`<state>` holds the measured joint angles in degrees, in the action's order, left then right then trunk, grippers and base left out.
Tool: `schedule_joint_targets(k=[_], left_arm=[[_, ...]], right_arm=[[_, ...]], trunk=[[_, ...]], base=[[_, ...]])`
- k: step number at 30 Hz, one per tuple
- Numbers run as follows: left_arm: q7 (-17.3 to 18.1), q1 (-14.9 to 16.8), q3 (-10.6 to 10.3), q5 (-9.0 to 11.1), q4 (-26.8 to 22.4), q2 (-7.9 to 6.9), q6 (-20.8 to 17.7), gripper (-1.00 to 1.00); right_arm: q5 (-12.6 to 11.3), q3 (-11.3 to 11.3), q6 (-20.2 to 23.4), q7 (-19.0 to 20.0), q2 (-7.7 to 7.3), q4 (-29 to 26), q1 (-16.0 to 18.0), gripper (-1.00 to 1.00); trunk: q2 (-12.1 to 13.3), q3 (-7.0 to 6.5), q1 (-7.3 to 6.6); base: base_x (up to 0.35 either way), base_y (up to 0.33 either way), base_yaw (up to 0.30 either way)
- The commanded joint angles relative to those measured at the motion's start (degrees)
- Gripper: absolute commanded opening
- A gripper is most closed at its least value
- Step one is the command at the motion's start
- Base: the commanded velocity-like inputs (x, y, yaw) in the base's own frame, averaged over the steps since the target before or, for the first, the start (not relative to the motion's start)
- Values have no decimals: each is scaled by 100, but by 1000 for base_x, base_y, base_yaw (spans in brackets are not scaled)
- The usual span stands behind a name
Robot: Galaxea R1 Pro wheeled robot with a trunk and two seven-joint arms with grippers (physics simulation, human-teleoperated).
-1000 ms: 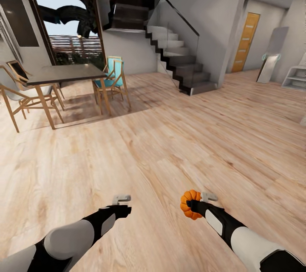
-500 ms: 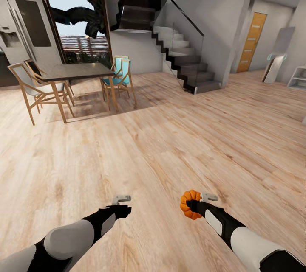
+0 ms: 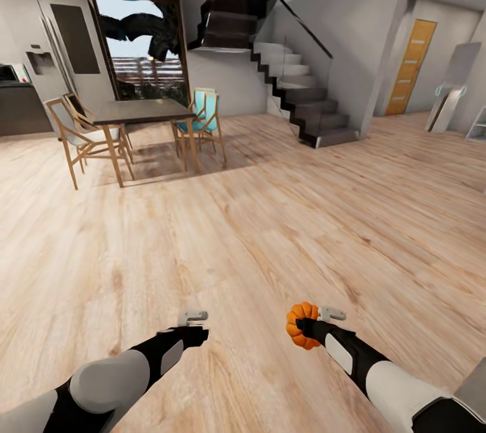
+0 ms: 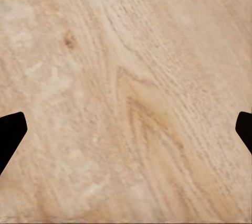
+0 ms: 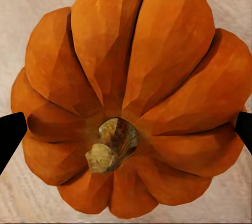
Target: Place each of the two pumpkins and all three candles from the living room inside a cabinet in the living room (use any cabinet), then make sure every cabinet is closed, and position the cauldron so it is next to a table in the living room.
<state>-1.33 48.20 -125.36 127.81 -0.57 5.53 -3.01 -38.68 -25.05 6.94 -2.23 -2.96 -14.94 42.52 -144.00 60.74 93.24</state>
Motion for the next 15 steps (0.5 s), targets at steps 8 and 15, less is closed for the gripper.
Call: schedule_joint_targets(k=[8,15], left_arm=[[-9,5,-55,51,-12,0,-16,100],[-8,5,-58,44,-13,6,-16,100]], right_arm=[[-28,-31,26,19,-16,-17,2,-100],[-26,-33,26,-15,-12,-17,2,-100]], trunk=[[-2,5,-5],[-2,5,-5]], base=[[-332,21,22],[-331,1,9]])
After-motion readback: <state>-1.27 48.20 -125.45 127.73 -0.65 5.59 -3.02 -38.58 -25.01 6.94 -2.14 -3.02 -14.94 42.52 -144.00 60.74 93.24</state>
